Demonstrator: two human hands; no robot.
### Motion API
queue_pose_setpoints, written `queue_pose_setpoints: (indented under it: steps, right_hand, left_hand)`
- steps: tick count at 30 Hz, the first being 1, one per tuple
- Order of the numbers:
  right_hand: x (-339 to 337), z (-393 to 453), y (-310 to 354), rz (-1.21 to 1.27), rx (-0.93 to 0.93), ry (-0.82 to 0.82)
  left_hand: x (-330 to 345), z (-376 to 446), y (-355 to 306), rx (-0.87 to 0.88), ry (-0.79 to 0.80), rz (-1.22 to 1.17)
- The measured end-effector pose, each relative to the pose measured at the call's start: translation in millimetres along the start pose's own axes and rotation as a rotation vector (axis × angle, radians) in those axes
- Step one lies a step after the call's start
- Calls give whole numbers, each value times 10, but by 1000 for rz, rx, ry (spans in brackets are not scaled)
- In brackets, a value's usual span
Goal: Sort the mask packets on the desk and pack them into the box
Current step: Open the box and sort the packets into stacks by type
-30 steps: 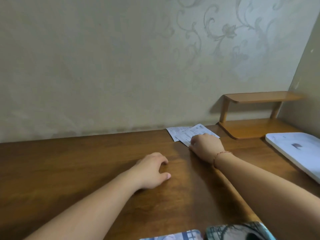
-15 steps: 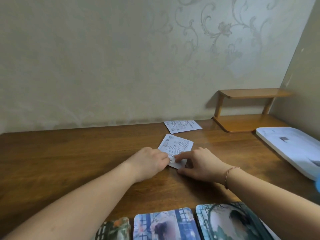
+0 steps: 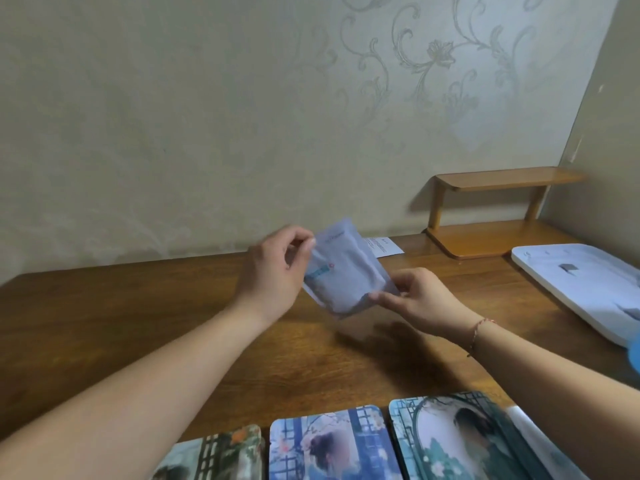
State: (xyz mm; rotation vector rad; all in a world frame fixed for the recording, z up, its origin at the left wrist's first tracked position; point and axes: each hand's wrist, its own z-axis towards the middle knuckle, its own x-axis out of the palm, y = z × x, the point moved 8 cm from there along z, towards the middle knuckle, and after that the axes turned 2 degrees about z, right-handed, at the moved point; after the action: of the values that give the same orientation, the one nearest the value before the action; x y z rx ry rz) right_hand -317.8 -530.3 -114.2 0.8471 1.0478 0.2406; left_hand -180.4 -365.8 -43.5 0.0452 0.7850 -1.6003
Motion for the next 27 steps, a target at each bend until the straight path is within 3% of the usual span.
queue_pose_setpoints:
  steps: [3, 5, 7, 10, 14, 18, 23, 27]
  right_hand:
    - [169, -91, 17, 335, 142, 136]
    - [241, -168, 48, 413, 214, 166]
    - [212, -249, 107, 445, 248, 129]
    - [-163, -508, 233, 458, 204, -74]
    - [-837, -1356, 194, 474, 202, -319]
    - [-1065, -2289, -214, 562, 423, -412]
    - [-1173, -2953, -672, 475, 620, -425]
    - [-1131, -3092, -722, 328, 626, -322]
  left_hand:
    - [67, 83, 271, -365, 23, -157]
    - [117, 54, 352, -491, 24, -264]
    - [135, 16, 353, -571, -14, -354]
    - [257, 24, 188, -625, -31, -439]
    - [923, -66, -437, -570, 323, -468]
    - [1595, -397, -1273, -347, 692, -331]
    - [2001, -896, -1628, -266, 876, -137]
    - [2055, -1060, -1718, -218, 877, 1]
